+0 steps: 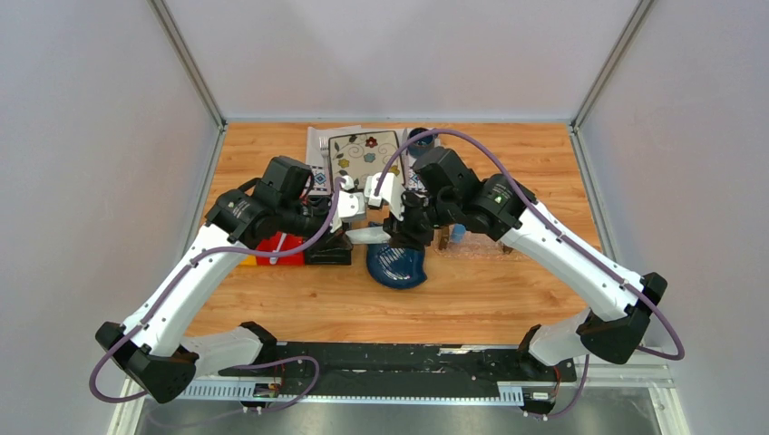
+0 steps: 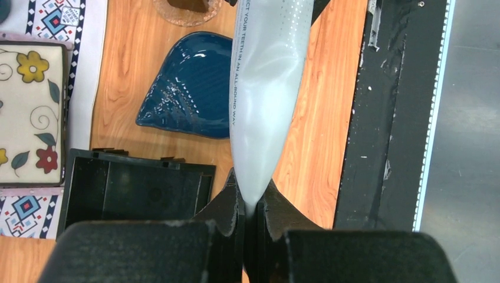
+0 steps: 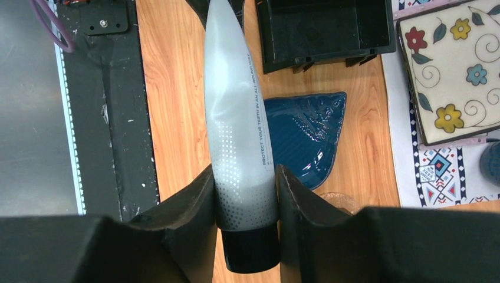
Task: Prepare toiletry sets of a toothbrush and toothpaste on the tray
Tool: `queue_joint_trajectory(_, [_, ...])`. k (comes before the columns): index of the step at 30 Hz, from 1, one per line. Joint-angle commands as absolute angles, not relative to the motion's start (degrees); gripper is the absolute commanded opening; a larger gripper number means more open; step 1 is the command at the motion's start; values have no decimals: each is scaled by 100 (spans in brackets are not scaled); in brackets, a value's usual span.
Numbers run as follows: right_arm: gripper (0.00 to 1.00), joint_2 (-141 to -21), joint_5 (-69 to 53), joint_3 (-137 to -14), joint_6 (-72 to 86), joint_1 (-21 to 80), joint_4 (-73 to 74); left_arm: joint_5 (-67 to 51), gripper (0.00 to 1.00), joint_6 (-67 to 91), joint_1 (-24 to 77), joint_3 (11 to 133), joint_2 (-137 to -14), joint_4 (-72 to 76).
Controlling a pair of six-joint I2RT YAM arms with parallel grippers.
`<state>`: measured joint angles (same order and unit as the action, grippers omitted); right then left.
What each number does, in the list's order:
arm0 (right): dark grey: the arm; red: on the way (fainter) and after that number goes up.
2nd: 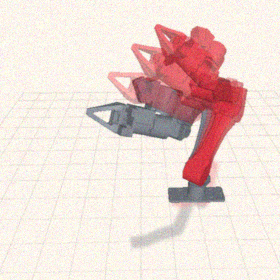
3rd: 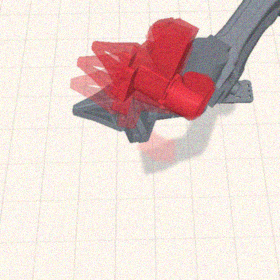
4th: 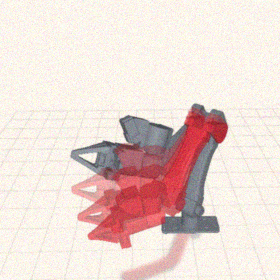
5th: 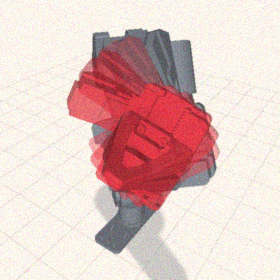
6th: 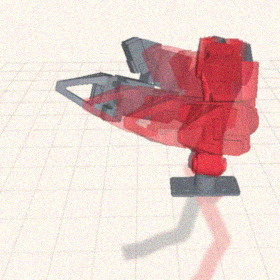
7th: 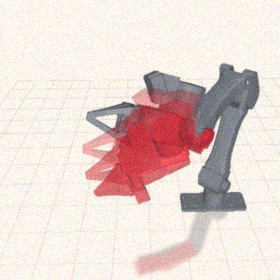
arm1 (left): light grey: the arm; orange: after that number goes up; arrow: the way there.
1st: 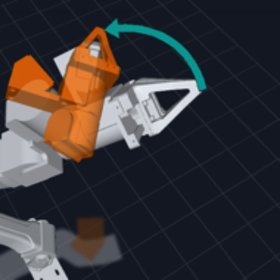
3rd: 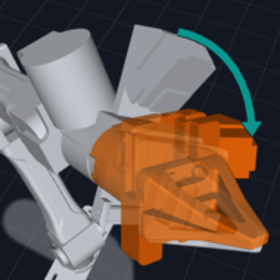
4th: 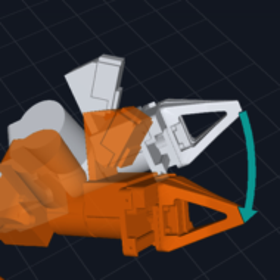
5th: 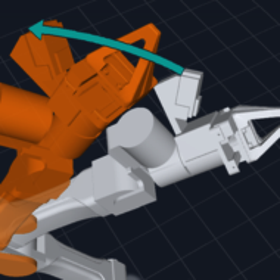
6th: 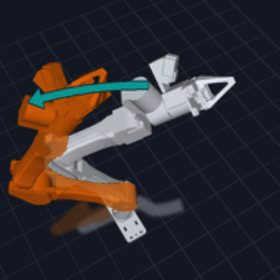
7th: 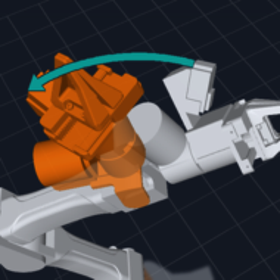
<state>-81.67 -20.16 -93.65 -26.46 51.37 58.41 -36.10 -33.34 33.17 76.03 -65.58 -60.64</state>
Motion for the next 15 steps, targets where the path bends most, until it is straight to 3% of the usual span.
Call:
queue_joint_trajectory(1, [31,-8103,-1881,-9360,-2672,5142,5581,-3990,0,-3314,3322,7585,-6311,-5792])
queue_joint_trajectory(3, [25,-8077,-1863,-9360,-2663,5142,5607,-3981,0,-3261,3331,7576,-6284,-5713])
queue_joint_trajectory(6, [20,-8025,-1793,-9334,-2637,5133,5581,-3894,10,-3173,3331,7576,-6232,-5608])
queue_joint_trajectory(8, [15,-7990,-1749,-9334,-2593,5133,5572,-3797,22,-3068,3340,7567,-6144,-5485])
queue_joint_trajectory(9, [14,-7972,-1714,-9334,-2575,5133,5555,-3753,34,-3015,3331,7550,-6100,-5415])
queue_joint_trajectory(12, [9,-7928,-1627,-9325,-2496,5115,5511,-3429,51,-2681,3331,7427,-5846,-4958])
queue_joint_trajectory(15, [5,-7910,-1617,-9369,-2373,5045,5449,-3077,59,-2418,3314,7190,-5512,-4431])
